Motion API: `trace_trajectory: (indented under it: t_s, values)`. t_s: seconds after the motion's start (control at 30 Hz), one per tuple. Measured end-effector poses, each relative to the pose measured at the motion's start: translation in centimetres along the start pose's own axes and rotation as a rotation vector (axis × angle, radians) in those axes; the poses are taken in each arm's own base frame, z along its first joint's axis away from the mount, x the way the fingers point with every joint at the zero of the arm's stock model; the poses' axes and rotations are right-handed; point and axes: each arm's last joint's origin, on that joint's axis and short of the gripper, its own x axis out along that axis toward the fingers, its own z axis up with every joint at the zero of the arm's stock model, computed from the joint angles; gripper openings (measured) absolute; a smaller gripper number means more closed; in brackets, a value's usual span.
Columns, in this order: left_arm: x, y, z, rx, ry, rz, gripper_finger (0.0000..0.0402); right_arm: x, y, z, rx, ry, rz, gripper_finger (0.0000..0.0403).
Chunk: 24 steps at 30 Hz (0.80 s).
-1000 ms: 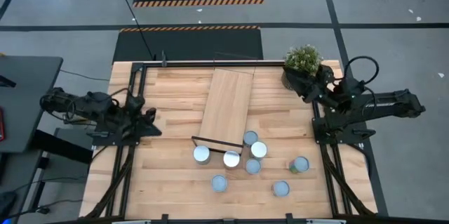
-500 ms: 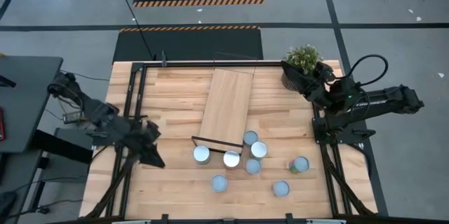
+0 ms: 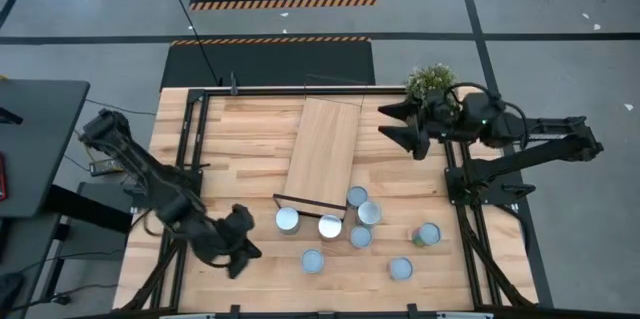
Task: Pick and place cans onto a shelf
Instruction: Put the left green can on the shelf
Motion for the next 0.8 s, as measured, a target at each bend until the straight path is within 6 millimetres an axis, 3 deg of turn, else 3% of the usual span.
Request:
trace_trajectory:
  t_s: [0.13, 0.33, 0.43, 0.6, 0.8]
  values:
    - [3.2, 0.3, -1.1, -0.079, 0.018, 0.073, 0.0109, -0.1, 0.8, 1.0, -0.044, 0.058, 0.057, 0.0348]
    - [6.7, 1.8, -1.8, -0.069, -0.009, 0.222, 0.0263, -0.1, 0.9, 0.8, -0.061, 0.098, 0.091, 0.0348]
    - [8.2, 2.5, -1.7, -0.069, -0.062, 0.277, 0.032, 0.0, 0.9, 0.7, -0.045, 0.11, 0.089, 0.0348]
    - [9.9, 2.8, -1.5, -0.087, -0.085, 0.273, 0.0351, -0.1, 1.0, 0.7, -0.051, 0.118, 0.098, 0.0348]
    - [10.1, -0.5, -1.2, 0.147, -0.092, 0.168, 0.0341, -0.3, 0.8, 0.5, -0.048, 0.143, 0.081, 0.0348]
